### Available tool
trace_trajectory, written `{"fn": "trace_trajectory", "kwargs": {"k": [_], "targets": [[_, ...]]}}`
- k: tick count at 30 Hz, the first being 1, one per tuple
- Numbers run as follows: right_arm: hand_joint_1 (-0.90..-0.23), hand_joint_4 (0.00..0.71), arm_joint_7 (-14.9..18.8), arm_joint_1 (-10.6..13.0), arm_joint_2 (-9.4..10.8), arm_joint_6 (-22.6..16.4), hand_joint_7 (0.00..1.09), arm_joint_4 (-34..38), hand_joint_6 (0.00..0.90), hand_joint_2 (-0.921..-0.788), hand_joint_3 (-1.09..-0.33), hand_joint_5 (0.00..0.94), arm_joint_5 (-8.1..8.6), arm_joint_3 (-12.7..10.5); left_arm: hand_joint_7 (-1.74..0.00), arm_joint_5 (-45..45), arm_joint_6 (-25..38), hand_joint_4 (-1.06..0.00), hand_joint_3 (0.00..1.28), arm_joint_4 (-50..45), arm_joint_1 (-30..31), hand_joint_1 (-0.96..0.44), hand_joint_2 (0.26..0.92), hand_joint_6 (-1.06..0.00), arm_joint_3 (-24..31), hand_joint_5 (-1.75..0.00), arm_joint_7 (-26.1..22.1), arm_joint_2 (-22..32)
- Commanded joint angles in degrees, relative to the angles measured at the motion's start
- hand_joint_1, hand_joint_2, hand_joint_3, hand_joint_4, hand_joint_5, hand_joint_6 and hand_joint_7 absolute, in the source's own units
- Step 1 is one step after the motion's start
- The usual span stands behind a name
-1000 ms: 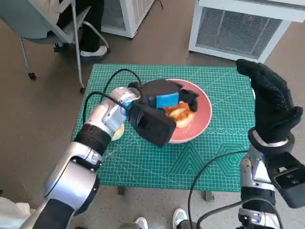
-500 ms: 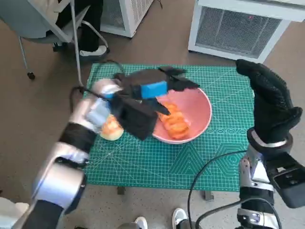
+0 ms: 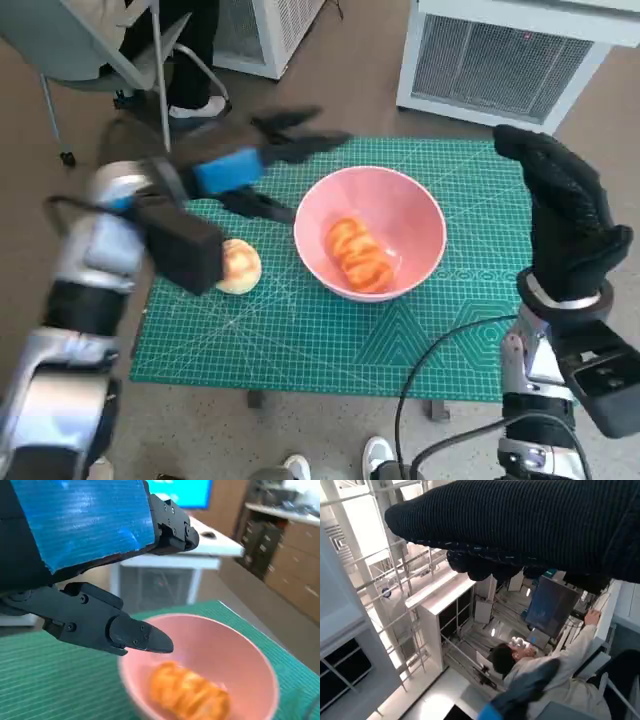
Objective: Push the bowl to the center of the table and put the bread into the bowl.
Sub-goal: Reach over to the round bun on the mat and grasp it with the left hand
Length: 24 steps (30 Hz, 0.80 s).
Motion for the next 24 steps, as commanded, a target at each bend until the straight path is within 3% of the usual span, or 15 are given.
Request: {"fn": "trace_trajectory", "kwargs": {"k": [1,11,24], "targets": [[-0.585,0.263,0.2,1.0,0.4,0.9,0.59,-0.1,-0.001,-0.921,-0.763,0.000,0.75,0.4,-0.02,0.1,1.9,-0.24,0.00,-3.7,4.1,-0.40,0.886,-0.38,1.4,-0.01,0.2,2.7],[-0.596,0.263,1.5,0.2,0.4,1.4,0.59,1.0,-0.001,-0.921,-0.762,0.000,1.98,1.1,-0.01,2.8,4.3,-0.24,0.00,-1.5,9.0,-0.40,0.880,-0.38,0.6,0.00,0.2,5.7],[-0.581,0.262,2.7,0.0,0.2,1.5,0.59,1.4,-0.001,-0.921,-0.765,0.000,2.44,1.3,0.00,3.9,7.9,-0.24,0.00,2.2,9.6,-0.39,0.864,-0.37,-2.5,0.00,-2.0,4.4]]}}
